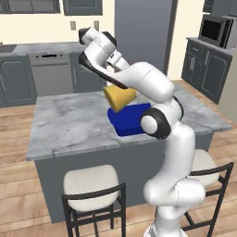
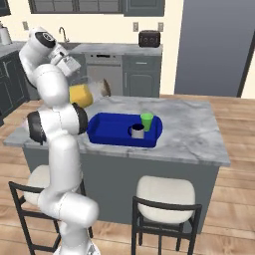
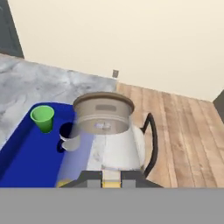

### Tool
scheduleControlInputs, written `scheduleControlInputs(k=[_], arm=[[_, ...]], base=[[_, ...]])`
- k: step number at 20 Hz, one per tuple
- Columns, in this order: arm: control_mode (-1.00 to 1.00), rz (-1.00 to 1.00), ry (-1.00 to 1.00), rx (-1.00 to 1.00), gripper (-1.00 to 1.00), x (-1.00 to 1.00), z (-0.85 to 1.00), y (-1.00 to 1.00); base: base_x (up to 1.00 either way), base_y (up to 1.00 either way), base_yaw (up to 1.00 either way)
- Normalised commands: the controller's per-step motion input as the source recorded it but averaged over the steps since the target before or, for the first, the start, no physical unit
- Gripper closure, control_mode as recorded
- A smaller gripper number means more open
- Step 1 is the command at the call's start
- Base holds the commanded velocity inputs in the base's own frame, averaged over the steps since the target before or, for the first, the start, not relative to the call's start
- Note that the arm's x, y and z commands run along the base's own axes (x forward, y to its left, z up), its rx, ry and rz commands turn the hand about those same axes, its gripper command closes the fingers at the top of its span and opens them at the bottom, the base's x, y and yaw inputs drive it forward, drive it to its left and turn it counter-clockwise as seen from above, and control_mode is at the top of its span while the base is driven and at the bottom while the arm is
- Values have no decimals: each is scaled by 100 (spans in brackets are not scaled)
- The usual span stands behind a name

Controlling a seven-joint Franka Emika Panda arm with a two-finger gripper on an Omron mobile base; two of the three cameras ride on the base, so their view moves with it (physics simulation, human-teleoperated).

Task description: There is a tray on the dining counter. Grab the cup, mug, and pitcher and place them on the tray. The pitcher may be placed next to the tray if it cannot fit the tray.

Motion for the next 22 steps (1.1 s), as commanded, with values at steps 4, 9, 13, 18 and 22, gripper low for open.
scheduleControlInputs(k=[4, 9, 13, 18, 22], arm=[[-100, -44, 0, 0, 100, 91, -23, -3], [-100, -41, 2, 0, 100, 92, -24, -15], [-100, -39, 12, 0, 100, 97, -22, -37], [-100, -37, 15, 0, 100, 90, -15, -46], [-100, -34, 17, 0, 100, 81, -2, -52]], base=[[0, 0, 0], [0, 0, 0], [0, 0, 0], [0, 0, 0], [0, 0, 0]])
